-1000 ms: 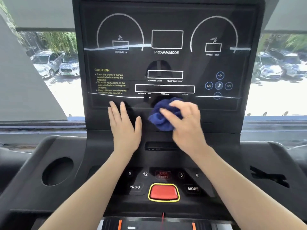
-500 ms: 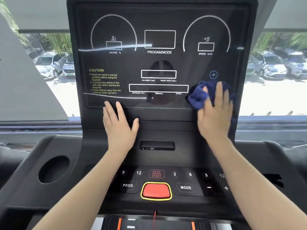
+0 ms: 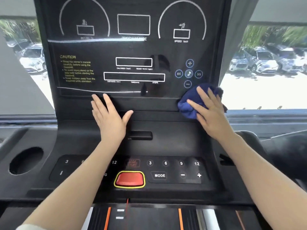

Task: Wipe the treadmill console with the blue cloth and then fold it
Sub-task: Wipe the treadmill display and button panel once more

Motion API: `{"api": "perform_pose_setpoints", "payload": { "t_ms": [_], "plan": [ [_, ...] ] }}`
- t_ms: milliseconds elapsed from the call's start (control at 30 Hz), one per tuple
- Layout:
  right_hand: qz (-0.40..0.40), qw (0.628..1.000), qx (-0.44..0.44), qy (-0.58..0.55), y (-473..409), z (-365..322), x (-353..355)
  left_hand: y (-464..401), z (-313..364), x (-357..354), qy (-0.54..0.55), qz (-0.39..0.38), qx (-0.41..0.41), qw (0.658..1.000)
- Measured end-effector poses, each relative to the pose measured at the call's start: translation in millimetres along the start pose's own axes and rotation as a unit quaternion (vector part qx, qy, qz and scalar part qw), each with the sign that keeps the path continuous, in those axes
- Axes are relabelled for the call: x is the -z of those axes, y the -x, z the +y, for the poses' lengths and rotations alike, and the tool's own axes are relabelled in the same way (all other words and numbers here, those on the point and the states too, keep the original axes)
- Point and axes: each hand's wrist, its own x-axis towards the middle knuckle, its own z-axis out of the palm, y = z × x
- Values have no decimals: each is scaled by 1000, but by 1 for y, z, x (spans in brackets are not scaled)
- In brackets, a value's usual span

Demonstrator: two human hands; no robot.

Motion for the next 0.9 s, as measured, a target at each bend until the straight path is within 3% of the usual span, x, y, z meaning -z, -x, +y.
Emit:
{"api": "perform_pose_setpoints", "payload": {
  "t_ms": [133, 300, 433, 500, 600, 767, 900],
  "plan": [
    [-123, 990, 46, -49, 48, -10, 0, 6, 4, -5, 17, 18, 20, 999],
    [-272, 951, 69, -133, 72, -38, 10, 13, 12, -6, 49, 25, 45, 997],
    [-319, 920, 164, -158, 88, -71, 23, 23, 17, 4, 169, 70, -13, 983],
    [-347, 902, 194, -169, 92, -81, 28, 33, 18, 11, 189, 53, -47, 979],
    [-342, 903, 216, -147, 82, -66, 20, 49, 12, 20, 141, -34, -89, 985],
    [-285, 950, 113, -56, 58, -40, 1, 88, -9, 41, 18, -196, -96, 976],
    [-277, 951, 101, -96, 72, -67, 4, 122, -30, 52, -147, -191, -107, 965]
  ]
}}
